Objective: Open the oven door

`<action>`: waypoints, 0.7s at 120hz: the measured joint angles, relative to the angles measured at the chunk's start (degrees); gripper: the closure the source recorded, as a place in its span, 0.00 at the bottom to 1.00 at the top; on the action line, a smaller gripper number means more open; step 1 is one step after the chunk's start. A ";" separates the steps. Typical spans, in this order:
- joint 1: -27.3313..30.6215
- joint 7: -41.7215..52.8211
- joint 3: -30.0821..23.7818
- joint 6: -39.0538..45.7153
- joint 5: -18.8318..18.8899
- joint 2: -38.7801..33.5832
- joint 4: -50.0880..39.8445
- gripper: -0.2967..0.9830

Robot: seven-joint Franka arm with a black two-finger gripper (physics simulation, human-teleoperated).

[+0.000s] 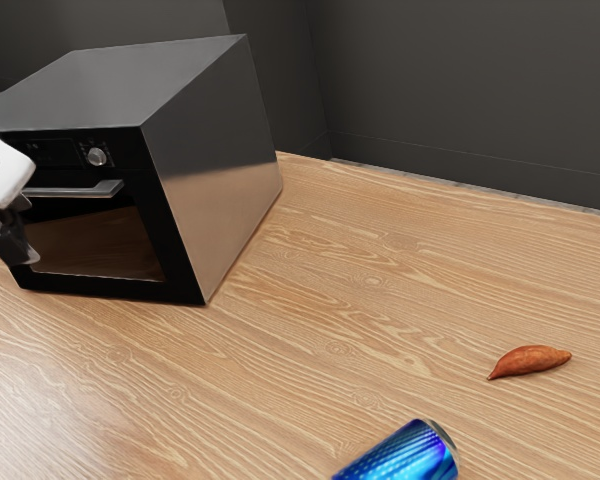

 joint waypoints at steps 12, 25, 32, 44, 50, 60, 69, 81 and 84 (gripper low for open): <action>-1.47 4.87 1.11 2.75 -1.38 -0.24 0.02 0.23; -2.66 9.95 3.68 5.27 -3.64 -0.27 0.02 0.23; -2.84 12.39 4.40 6.29 -4.36 -0.28 0.02 0.23; -2.98 16.31 5.35 7.53 -5.07 -0.30 0.00 0.23; -2.95 18.23 5.60 8.10 -5.26 -0.37 -0.11 0.23; -2.88 21.32 6.11 8.95 -5.45 -1.02 -0.29 0.23; -2.79 23.81 6.99 9.44 -5.55 -1.32 -0.39 0.23; -2.65 26.78 8.28 9.87 -5.60 -1.41 -0.40 0.23; -2.67 27.46 8.64 9.96 -5.60 -1.42 -0.38 0.23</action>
